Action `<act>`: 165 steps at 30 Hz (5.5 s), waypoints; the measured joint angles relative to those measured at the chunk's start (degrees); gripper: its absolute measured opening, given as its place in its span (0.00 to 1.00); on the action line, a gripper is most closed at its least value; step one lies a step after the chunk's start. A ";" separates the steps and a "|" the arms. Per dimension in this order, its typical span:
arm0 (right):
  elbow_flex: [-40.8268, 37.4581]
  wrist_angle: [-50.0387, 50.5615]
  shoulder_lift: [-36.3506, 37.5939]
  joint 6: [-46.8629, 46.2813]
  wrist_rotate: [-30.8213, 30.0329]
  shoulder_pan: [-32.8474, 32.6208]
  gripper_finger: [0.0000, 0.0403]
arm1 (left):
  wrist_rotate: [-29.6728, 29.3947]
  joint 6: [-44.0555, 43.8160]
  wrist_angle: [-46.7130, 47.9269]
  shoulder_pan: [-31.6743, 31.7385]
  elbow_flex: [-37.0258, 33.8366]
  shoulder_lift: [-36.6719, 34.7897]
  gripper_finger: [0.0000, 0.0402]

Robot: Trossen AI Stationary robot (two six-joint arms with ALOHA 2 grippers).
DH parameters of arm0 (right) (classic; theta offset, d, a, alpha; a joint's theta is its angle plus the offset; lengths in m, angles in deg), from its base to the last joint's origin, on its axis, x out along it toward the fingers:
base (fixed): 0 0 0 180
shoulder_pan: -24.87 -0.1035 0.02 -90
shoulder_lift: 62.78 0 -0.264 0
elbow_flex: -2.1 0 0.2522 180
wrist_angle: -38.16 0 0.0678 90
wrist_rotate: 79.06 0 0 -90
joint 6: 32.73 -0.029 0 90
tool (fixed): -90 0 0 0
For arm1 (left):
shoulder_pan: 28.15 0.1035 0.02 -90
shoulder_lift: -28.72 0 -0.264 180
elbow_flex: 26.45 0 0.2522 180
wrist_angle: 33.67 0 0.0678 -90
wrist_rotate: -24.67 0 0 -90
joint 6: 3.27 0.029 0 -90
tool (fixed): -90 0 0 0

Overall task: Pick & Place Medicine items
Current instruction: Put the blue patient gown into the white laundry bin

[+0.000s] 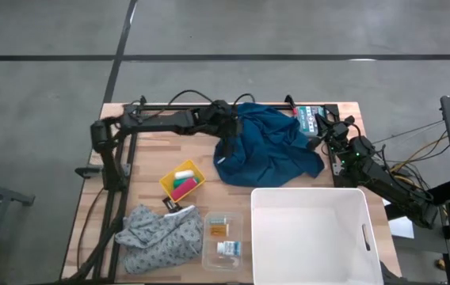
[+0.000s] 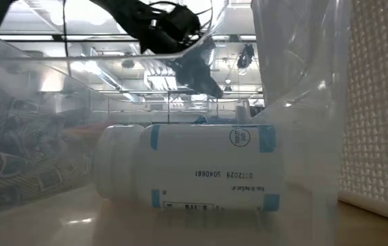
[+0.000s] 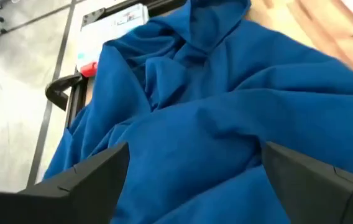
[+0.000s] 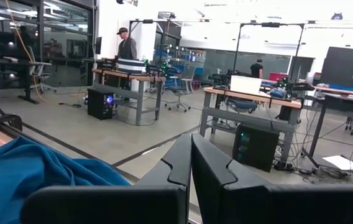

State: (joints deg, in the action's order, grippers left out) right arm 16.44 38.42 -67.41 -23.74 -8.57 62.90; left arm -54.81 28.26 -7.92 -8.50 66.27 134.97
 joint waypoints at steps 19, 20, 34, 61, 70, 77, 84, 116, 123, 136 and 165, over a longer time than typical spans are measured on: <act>0.00 -0.05 -0.02 0.00 0.02 0.00 0.02 | 0.01 1.31 -0.34 1.82 4.76 7.67 0.96; 0.00 -0.04 -0.06 0.00 -0.02 0.01 0.02 | 0.02 1.33 -0.53 1.93 4.71 8.42 0.96; 0.00 0.11 -0.01 0.00 -0.02 0.02 0.02 | 0.02 -0.25 -2.08 3.07 4.76 11.77 0.96; 0.00 0.11 -0.04 0.00 -0.02 0.00 0.02 | 3.99 -4.90 7.76 2.94 4.69 10.62 0.95; 0.00 0.11 -0.04 0.00 -0.04 0.01 0.02 | 5.85 -5.29 9.07 2.94 4.61 10.75 0.95; 0.00 0.13 -0.04 0.00 -0.04 0.02 0.02 | 7.51 -6.48 11.31 2.92 4.58 11.79 0.95; 0.00 0.10 -0.04 0.00 -0.02 0.00 0.02 | 7.57 -6.66 11.43 2.92 4.58 11.77 0.95; 0.00 0.09 -0.04 0.00 -0.04 0.02 0.02 | 5.60 -13.59 11.89 2.96 0.27 12.12 0.94; 0.00 0.11 -0.02 0.00 -0.02 0.00 0.02 | 5.58 -14.05 10.41 2.96 -1.21 12.53 0.94; 0.00 0.11 -0.02 0.00 -0.03 0.01 0.02 | 4.49 -12.98 10.43 2.92 -1.47 12.53 0.91; 0.00 0.09 -0.02 0.00 -0.03 0.01 0.02 | 3.98 -13.59 10.34 2.78 -1.51 12.57 0.02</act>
State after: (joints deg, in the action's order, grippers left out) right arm 16.44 38.51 -67.43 -23.74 -8.60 62.90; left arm -50.83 14.67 2.42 -5.72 64.76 147.55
